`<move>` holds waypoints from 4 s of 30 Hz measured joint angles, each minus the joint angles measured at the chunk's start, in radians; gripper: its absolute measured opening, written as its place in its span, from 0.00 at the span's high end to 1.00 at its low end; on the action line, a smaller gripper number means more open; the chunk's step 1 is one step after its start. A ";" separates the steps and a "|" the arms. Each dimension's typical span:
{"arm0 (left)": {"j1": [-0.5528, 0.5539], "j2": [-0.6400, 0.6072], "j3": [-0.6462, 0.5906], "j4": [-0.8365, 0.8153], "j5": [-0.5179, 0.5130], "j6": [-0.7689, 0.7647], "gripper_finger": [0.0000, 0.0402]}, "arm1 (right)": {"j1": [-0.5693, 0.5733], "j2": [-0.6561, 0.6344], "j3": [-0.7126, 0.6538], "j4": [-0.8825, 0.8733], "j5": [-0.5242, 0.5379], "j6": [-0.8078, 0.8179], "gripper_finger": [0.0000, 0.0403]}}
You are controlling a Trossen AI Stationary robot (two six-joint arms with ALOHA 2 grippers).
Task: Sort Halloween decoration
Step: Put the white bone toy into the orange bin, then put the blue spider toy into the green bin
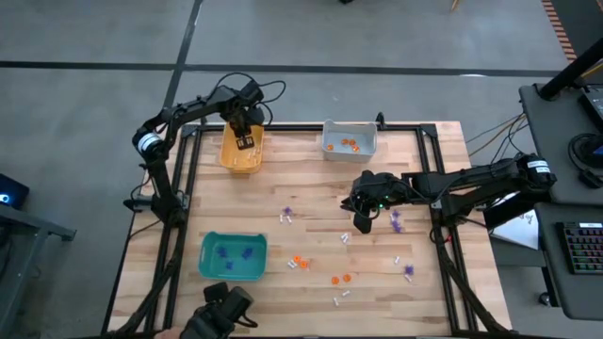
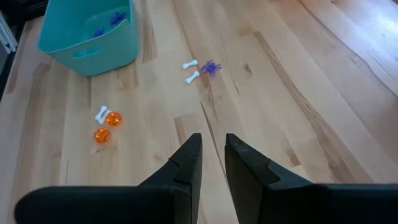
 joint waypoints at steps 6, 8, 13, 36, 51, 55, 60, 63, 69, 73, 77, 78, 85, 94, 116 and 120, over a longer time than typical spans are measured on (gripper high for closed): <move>0.000 0.000 0.000 0.006 0.006 -0.020 0.89 | 0.000 0.000 0.000 0.000 0.000 0.000 0.85; 0.000 -0.004 0.000 0.006 0.019 -0.039 0.89 | 0.000 0.000 0.000 0.000 0.000 0.000 0.85; -0.004 -0.043 0.000 0.005 0.132 -0.147 0.89 | 0.000 0.000 0.000 0.002 0.000 0.003 0.85; -0.327 -0.658 -0.334 0.472 0.497 -0.573 0.90 | -0.021 0.000 0.000 0.062 0.159 0.138 0.85; -0.540 -0.887 -0.785 1.185 0.494 -0.877 0.90 | -0.088 0.000 0.000 -0.064 0.155 0.248 0.85; -0.559 -0.875 -0.836 1.304 0.494 -0.909 0.90 | -0.088 0.008 0.000 -0.134 0.153 0.291 0.85; -0.572 -0.853 -0.864 1.389 0.494 -0.923 0.90 | -0.088 0.085 0.001 -0.155 0.105 0.303 0.85; -0.574 -0.847 -0.863 1.396 0.494 -0.922 0.90 | -0.087 0.154 0.020 -0.189 0.094 0.288 0.85; -0.574 -0.849 -0.852 1.396 0.495 -0.919 0.90 | -0.091 0.272 0.082 -0.238 0.095 0.233 0.85; -0.574 -0.849 -0.852 1.397 0.496 -0.916 0.90 | -0.092 0.330 0.132 -0.312 0.095 0.220 0.85; -0.574 -0.849 -0.852 1.397 0.497 -0.912 0.90 | -0.092 0.372 0.182 -0.362 0.095 0.198 0.85; -0.574 -0.848 -0.852 1.397 0.497 -0.912 0.90 | -0.092 0.380 0.195 -0.364 0.095 0.193 0.85; -0.574 -0.847 -0.853 1.400 0.497 -0.901 0.90 | -0.092 0.459 0.296 -0.412 0.074 0.198 0.77; -0.574 -0.846 -0.853 1.397 0.497 -0.886 0.90 | -0.092 0.610 0.442 -0.617 0.076 0.255 0.60; -0.574 -0.846 -0.854 1.396 0.497 -0.882 0.90 | -0.092 0.723 0.488 -0.626 0.074 0.255 0.74; -0.574 -0.846 -0.854 1.396 0.497 -0.882 0.90 | -0.092 0.727 0.488 -0.620 0.069 0.249 0.83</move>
